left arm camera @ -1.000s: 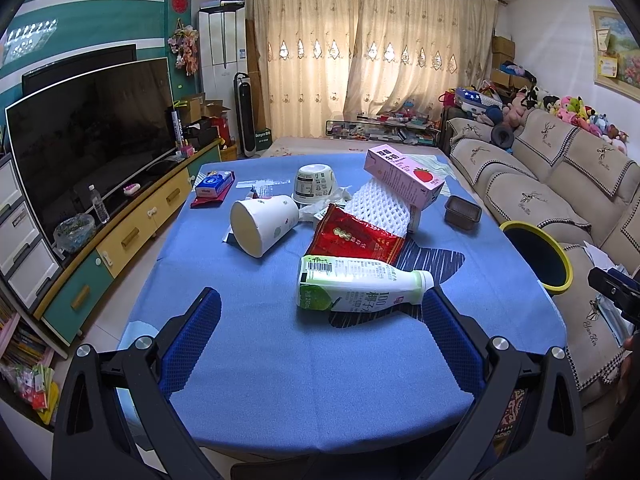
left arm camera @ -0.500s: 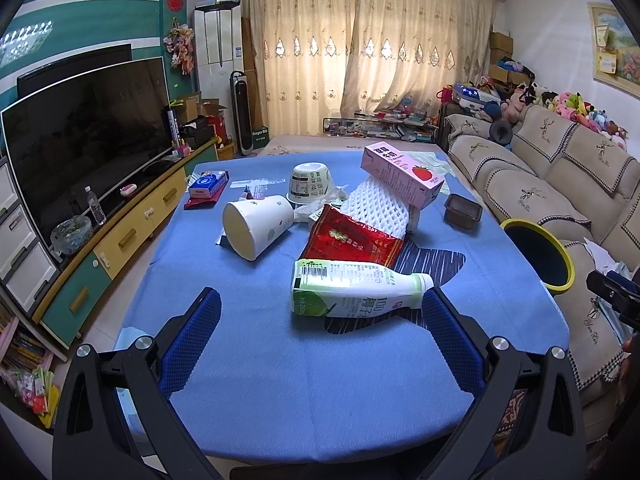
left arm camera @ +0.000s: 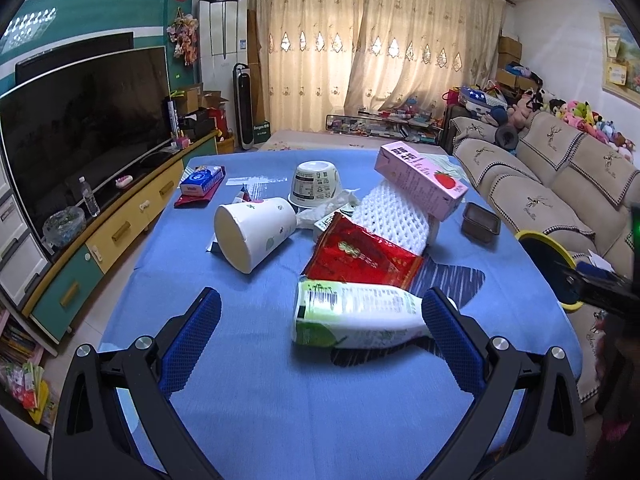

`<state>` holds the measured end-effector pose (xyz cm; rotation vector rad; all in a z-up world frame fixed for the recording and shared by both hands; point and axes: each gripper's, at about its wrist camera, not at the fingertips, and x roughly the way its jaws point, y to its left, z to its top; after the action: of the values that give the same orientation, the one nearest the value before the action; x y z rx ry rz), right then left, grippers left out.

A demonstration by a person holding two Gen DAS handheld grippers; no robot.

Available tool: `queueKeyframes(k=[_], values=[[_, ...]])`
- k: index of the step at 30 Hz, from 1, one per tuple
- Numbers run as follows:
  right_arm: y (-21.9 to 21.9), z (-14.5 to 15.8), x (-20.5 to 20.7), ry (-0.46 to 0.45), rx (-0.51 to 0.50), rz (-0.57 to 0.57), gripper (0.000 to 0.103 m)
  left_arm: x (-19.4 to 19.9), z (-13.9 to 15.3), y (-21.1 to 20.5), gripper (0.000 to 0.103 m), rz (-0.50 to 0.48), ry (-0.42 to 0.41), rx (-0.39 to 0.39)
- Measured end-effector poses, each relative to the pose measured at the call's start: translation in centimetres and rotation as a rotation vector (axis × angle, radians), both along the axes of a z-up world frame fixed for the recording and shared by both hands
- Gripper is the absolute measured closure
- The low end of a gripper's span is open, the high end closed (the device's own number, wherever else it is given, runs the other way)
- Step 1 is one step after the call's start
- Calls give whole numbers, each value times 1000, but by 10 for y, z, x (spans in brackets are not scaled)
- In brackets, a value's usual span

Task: Collect trash
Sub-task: 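Reach the right tool to the brown plastic tray and grasp it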

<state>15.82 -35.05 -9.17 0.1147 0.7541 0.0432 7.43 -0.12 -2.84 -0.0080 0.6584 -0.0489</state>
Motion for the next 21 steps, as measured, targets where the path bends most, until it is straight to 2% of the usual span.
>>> queueKeyframes(k=[8, 15, 21], values=[[10, -24, 96, 54, -24, 108, 6, 29, -6, 4, 4, 15, -17, 17], [21, -37, 140, 96, -72, 101, 6, 45, -14, 7, 4, 19, -4, 10], [22, -44, 163, 129, -57, 102, 6, 53, -21, 9, 4, 17, 12, 4]])
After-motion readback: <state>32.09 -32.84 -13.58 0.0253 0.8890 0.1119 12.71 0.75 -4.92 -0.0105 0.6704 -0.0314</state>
